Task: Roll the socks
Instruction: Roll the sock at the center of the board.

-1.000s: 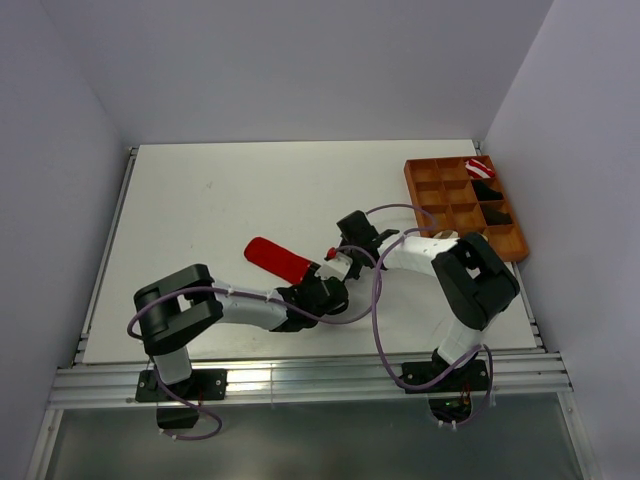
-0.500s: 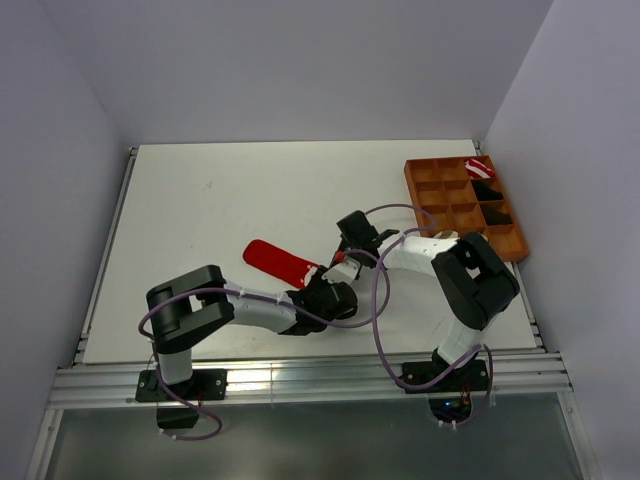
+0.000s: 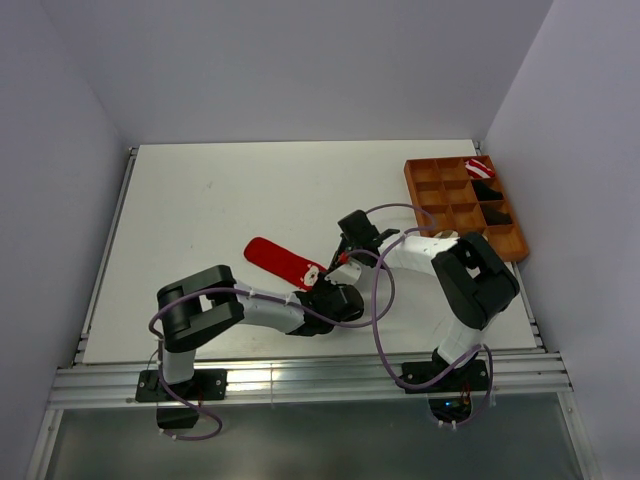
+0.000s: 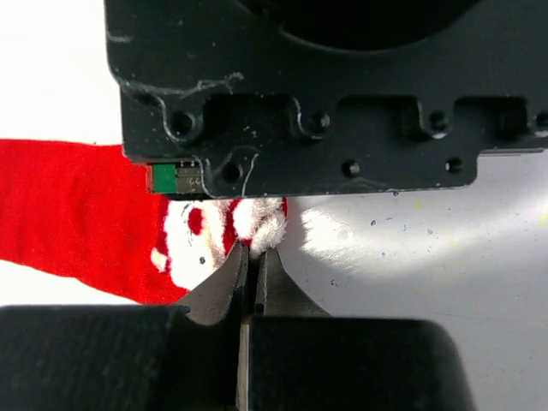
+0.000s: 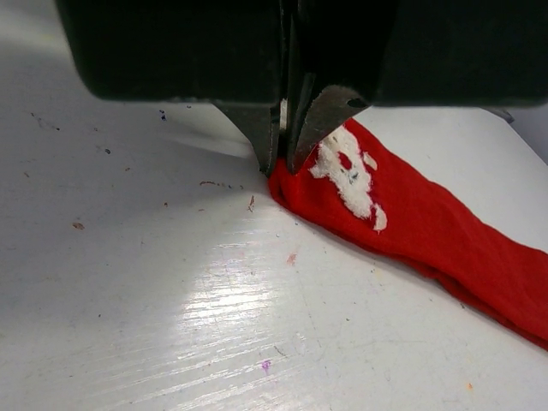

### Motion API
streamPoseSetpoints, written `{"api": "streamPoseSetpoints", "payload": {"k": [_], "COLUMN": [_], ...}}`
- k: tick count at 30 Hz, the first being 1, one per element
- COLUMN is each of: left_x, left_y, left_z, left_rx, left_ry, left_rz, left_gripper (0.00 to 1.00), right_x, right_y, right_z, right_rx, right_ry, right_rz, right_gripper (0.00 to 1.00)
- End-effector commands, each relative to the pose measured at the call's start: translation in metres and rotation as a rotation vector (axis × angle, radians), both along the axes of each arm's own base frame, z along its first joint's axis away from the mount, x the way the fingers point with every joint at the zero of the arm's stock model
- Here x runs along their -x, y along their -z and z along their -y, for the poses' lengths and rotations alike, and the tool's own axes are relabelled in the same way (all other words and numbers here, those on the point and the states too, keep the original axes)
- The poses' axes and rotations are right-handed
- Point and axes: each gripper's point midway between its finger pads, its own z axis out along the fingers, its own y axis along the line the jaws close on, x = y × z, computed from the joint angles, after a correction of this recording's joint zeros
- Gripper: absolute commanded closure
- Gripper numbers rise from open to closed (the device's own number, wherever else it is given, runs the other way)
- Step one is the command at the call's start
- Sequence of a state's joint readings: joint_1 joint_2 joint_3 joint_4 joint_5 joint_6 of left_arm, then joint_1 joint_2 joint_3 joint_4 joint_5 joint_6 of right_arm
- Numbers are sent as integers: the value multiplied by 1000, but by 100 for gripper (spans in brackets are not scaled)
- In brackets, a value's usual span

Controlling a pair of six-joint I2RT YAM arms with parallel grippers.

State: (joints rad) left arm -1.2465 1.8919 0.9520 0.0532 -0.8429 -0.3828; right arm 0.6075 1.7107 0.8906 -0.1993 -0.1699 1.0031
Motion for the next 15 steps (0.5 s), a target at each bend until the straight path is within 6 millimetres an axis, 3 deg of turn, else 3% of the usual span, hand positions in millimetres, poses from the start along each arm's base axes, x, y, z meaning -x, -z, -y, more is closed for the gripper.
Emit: {"api": "streamPoseSetpoints", "payload": {"k": [1,5,8,11,12,15], "left_x": [9,14,15,14,10,11], "left_y": [18,9,7,5,-2,-5], "left_z": [-15,-5,0,-2,1,3], "left_rx": [-84,33,120,199,257,358], "left_ry": [4,10,18,5,-4,-7], "left_rz": [-60,-111,-181,-251,-257,-330], "left_gripper": [100,100,100,100,100,100], "right_x": [-9,-10,-19,-20,-25,-28], "right_y": [-11,-24,-43,-53,-68,-86], "right_z": [-5,-7,-9,-5,-6,0], "right_rx": [-25,-86,-147,-185,-219,-262], "right_ry": [-24,-40,-34,-18,-13,11], "right_rz": [37,88,165,226,280,361], "right_gripper": [100,100,94,77,68,57]}}
